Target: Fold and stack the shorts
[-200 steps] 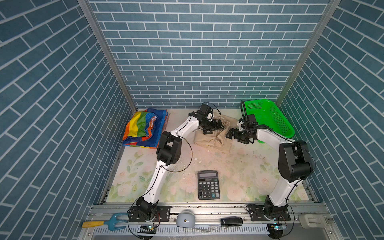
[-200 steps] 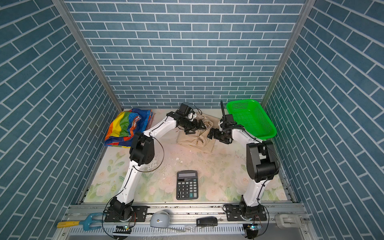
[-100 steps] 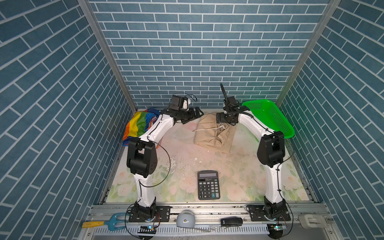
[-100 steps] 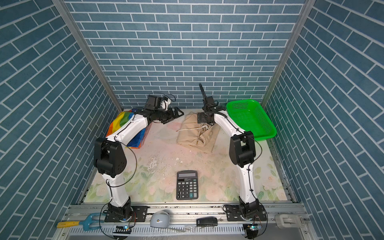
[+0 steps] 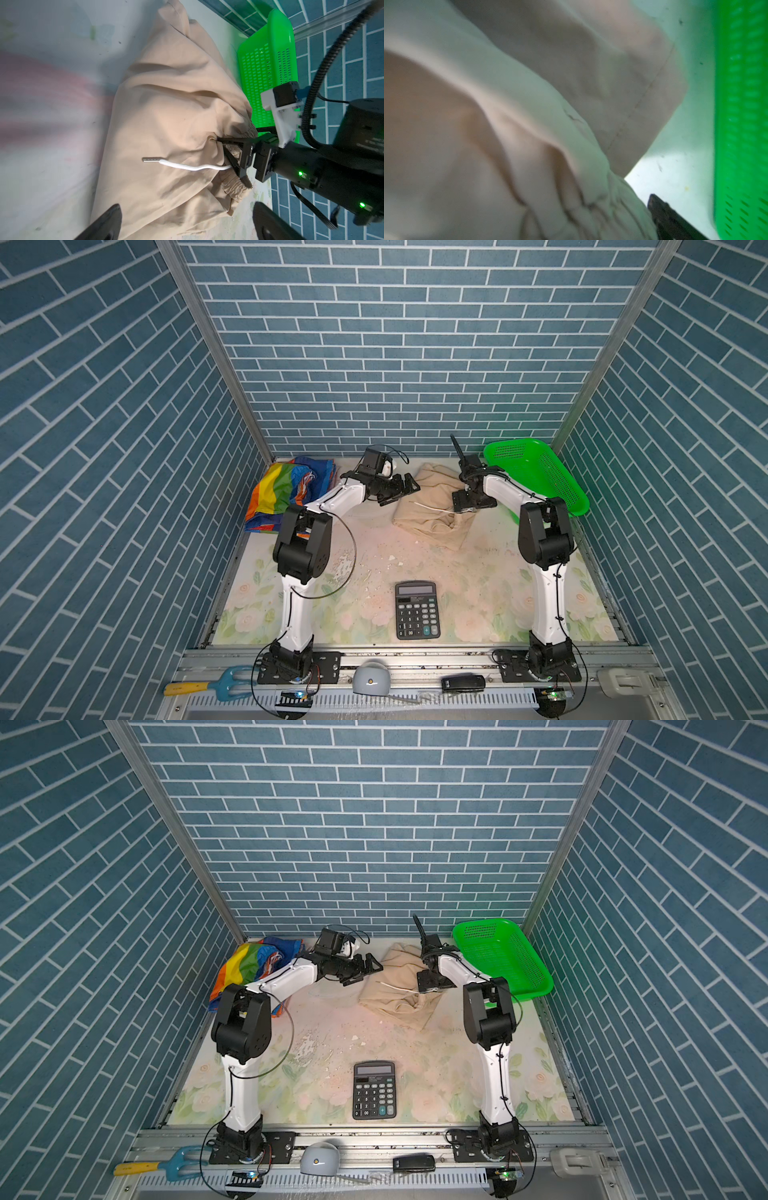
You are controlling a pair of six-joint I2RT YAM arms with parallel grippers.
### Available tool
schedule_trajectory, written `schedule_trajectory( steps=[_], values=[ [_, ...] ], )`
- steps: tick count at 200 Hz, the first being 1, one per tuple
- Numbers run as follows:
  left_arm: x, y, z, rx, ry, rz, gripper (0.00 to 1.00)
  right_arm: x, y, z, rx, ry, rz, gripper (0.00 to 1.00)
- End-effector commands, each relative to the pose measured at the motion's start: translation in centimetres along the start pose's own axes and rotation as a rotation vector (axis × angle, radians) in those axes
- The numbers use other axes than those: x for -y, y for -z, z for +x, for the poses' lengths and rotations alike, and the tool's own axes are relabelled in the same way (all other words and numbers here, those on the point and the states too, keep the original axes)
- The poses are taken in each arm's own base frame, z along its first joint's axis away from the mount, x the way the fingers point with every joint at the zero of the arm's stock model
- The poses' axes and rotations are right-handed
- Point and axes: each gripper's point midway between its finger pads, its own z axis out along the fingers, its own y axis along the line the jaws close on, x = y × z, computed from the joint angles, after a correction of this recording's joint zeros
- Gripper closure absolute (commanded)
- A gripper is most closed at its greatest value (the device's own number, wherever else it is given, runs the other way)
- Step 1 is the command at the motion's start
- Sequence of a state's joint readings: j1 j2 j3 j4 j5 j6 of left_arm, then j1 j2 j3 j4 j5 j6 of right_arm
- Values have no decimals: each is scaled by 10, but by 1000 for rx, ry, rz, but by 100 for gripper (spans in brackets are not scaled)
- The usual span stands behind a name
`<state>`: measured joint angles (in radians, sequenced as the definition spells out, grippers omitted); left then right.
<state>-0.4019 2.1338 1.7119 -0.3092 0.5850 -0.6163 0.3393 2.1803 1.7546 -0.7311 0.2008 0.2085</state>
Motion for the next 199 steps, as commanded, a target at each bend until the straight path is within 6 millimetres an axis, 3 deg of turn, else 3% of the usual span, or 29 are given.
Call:
schedule_trajectory(
  steps=[1,17,60,117,153,176,199],
  values=[
    [-5,-15,3,-46,-34,-32,0,2,10,0,35,35,-17,1],
    [-18,-21,4,-87,-96,-101,1,4,14,3,45,32,-29,2],
    [-42,-40,0,-142,-189,-189,0,3,51,2,114,12,-95,2],
    [-51,-71,-17,-124,-257,-172,0,0,59,41,83,-22,-152,2],
    [-49,-94,-7,-169,-298,-141,0,-2,68,50,91,-67,-203,1],
    [-54,-105,10,-231,-299,-138,10,-1,68,51,89,-103,-224,2],
    [-61,-105,23,-268,-289,-142,37,0,66,54,76,-115,-225,2]
  ],
)
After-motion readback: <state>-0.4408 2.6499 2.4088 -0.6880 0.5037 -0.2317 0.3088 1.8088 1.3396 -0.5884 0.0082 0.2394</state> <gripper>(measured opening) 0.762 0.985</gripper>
